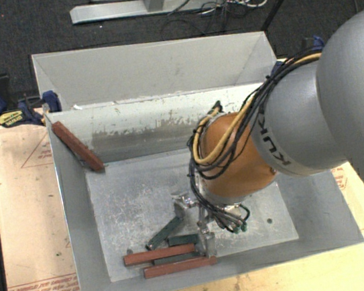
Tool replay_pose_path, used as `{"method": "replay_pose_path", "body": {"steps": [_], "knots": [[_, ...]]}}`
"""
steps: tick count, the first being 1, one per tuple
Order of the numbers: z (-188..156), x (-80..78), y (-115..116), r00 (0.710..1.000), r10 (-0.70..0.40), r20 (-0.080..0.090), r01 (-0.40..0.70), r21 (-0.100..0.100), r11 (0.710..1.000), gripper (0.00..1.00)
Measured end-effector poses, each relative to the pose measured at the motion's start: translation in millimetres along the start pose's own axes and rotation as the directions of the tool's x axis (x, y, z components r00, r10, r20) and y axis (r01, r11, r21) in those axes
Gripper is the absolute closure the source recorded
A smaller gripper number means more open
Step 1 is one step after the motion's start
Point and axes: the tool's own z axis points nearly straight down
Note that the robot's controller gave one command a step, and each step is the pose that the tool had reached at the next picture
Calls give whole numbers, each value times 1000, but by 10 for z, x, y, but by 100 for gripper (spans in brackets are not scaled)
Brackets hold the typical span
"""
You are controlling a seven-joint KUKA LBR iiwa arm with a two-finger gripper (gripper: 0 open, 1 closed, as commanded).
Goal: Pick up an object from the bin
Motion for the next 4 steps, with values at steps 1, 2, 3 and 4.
{"method": "replay_pose_path", "body": {"steps": [1, 2, 3, 4], "knots": [[-31, 21, 2, 1000, 0, -16, 0, -1, 1000, 100], [-31, 21, 2, 1000, 0, -16, 0, -1, 1000, 100], [-60, 26, 1, 1000, 1, -18, -1, -1, 1000, 100], [-375, -98, -37, 1000, -1, -14, 1, 0, 1000, 100]]}}
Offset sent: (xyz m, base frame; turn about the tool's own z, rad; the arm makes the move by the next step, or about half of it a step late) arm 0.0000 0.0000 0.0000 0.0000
